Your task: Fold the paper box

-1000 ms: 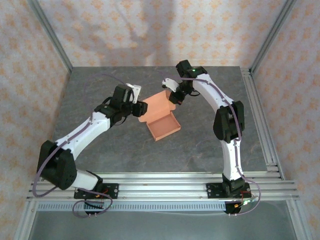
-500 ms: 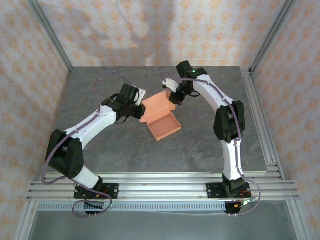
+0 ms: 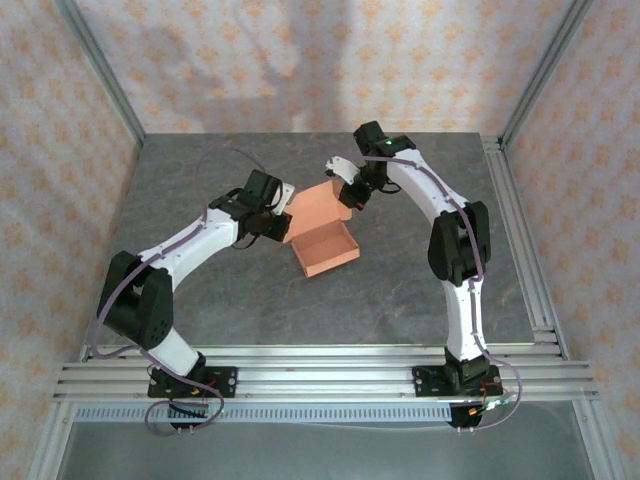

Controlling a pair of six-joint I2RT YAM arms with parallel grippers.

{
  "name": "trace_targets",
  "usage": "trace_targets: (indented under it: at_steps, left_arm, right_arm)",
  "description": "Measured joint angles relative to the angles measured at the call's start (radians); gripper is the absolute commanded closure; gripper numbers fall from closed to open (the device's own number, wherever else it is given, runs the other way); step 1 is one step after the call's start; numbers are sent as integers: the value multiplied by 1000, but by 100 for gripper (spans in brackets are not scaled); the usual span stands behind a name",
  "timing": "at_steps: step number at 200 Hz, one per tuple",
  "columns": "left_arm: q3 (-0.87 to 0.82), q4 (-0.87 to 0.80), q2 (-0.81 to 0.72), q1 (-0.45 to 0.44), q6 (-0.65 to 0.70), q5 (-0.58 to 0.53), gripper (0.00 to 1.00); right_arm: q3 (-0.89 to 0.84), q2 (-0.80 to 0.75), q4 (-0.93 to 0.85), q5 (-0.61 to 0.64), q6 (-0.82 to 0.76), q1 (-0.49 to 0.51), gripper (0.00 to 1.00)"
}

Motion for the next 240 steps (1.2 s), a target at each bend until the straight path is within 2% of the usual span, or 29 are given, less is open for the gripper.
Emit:
trace_targets:
  at_steps: [28,74,124,175,205,240]
  left_arm:
    - [5,-1,0,-1,2,0,99]
    - [5,9,-10,-1,-42,0,100]
    - [16,37,-19,-15,-143,-10,100]
    - [78,71,27,-58,-220,-59,100]
    - [114,87,66,-89,-252,-72,100]
    - [156,92,119,-105,-301,-105,100]
  right_arm:
    - [0,0,0,0,2,-2,100]
    - [-45,-30,69,14,101,0,100]
    - [-365,-243,383,127,409,38,100]
    - [-648,-404,709,323,700,64,100]
    - [-782,-458,882,406,813,69,100]
    - [-905,-477,1064,457,876,72,100]
